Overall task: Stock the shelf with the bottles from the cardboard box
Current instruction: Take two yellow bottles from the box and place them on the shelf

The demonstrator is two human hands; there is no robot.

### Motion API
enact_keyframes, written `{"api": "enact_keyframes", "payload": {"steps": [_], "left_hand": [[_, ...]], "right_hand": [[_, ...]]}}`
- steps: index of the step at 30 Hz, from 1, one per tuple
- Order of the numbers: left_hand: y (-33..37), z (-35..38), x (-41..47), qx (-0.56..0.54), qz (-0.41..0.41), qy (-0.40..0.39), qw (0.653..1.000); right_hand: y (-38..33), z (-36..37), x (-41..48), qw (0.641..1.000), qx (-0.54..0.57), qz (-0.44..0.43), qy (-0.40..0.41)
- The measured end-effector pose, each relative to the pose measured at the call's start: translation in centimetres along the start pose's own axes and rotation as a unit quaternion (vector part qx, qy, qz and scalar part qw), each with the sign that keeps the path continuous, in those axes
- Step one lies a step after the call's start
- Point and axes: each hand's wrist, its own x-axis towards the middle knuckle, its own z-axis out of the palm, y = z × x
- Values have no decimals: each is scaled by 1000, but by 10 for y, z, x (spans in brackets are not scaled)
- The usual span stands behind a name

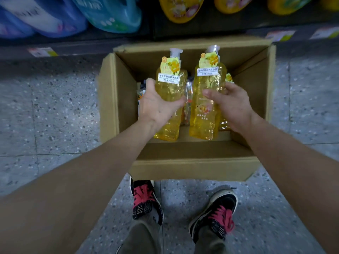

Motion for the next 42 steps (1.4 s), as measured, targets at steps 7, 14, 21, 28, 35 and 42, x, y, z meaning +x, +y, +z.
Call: {"api": "enact_keyframes", "payload": {"steps": [7,14,21,28,35,42], "left_hand": [[107,-81,-108,-16,29,-14,999],[254,-162,-247,-48,63,-10,997],[418,-224,-381,-92,168,-2,982],[549,-265,-479,-103,270,-42,957],[654,-286,-544,-129,382,-134,905],[735,-279,-594,-139,460,-157,863]], "right_hand": [[-111,-37,-112,997,55,-53,-7],[-247,-88,-261,985,114,-131,-19],[-387,-155,-420,963,155,-221,-7],[-492,-240,-556,934,156,-317,58],[-560,-294,-647,890,162,-402,139],[-586,-351,-719,862,181,-434,188]]}}
